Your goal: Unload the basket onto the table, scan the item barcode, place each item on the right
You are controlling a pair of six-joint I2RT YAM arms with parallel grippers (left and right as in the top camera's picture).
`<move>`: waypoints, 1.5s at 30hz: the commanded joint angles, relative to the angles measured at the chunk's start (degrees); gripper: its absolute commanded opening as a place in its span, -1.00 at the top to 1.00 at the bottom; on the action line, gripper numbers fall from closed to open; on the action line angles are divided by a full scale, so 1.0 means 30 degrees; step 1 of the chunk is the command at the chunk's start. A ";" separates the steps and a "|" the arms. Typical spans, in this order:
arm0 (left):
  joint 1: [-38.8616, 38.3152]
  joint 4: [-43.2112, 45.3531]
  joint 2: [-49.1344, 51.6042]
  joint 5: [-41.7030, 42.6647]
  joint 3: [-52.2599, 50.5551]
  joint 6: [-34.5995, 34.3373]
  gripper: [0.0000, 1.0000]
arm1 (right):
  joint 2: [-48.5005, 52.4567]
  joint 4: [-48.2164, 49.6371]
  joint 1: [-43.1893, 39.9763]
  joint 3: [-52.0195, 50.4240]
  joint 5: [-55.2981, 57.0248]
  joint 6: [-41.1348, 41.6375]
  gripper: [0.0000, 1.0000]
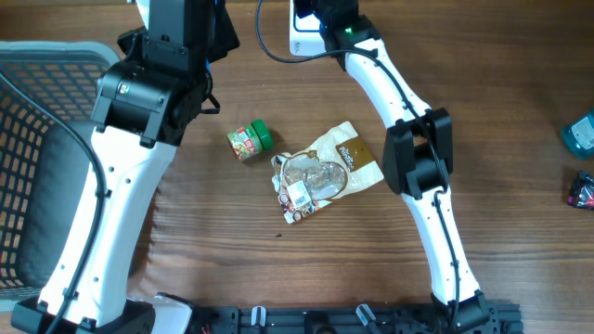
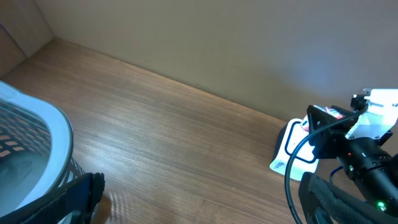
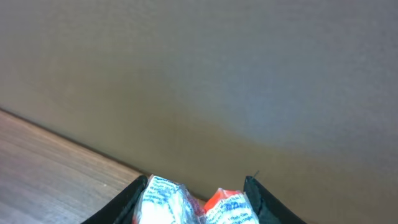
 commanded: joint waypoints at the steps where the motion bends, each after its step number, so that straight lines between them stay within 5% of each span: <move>1: 0.0051 0.0051 -0.0379 -0.0379 0.0138 -0.0197 -1.00 | 0.1013 0.0823 0.0022 -0.0182 -0.0044 -0.0248 0.01; 7: 0.0051 0.0051 -0.0379 -0.0386 0.0138 -0.0197 -1.00 | 0.1632 0.2055 0.0022 -0.0182 -0.0051 -0.0328 -0.15; 45: 0.0051 0.0051 -0.0379 -0.0379 0.0138 -0.0197 -1.00 | 0.0860 0.2193 0.0510 -0.0182 0.1122 -0.2382 -0.16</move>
